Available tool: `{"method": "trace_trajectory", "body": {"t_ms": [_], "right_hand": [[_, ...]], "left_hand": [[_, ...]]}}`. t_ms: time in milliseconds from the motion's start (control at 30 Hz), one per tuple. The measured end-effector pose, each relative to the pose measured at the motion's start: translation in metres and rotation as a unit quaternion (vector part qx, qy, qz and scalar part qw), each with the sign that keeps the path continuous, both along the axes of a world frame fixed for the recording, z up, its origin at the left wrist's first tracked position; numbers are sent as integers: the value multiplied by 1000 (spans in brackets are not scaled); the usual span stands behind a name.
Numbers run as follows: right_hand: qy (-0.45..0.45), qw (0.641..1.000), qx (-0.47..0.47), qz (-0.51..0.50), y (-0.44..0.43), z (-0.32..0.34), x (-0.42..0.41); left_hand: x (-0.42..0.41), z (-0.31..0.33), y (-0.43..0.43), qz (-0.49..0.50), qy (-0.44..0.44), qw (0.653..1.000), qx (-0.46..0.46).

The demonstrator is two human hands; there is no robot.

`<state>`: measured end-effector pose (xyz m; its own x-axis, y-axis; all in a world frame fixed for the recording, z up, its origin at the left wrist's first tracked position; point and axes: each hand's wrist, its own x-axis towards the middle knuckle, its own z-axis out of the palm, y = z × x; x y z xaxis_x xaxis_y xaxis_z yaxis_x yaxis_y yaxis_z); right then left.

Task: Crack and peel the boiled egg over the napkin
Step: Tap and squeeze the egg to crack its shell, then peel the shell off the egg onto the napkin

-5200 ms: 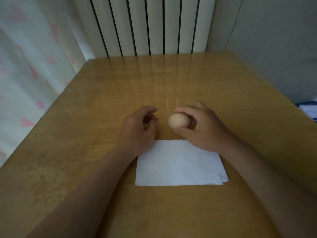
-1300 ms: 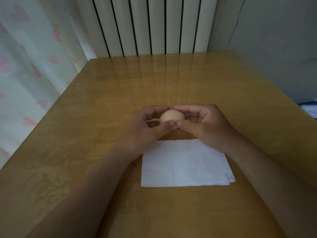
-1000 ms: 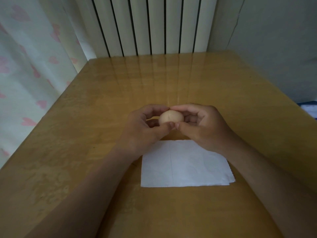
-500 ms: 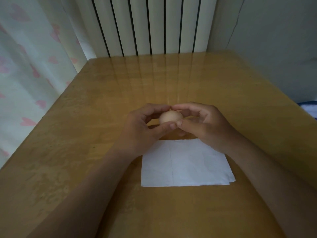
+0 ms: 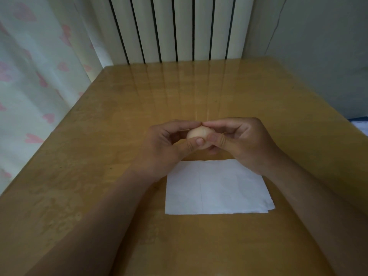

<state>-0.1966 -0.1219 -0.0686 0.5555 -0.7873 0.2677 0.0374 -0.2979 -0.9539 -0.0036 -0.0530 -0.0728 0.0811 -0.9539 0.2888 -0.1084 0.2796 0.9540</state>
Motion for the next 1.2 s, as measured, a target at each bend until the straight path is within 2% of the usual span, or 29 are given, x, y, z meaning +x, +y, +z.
{"method": "trace_trajectory", "body": {"t_ms": [233, 533, 1200], "right_hand": [[13, 1000, -8, 0, 1, 2, 0], [80, 988, -125, -31, -5, 0, -3], [76, 994, -80, 12, -7, 4, -6]], "left_hand": [[0, -2, -2, 17, -8, 1000, 7], [3, -5, -3, 13, -47, 999, -16], [3, -9, -5, 4, -68, 998, -13]]}}
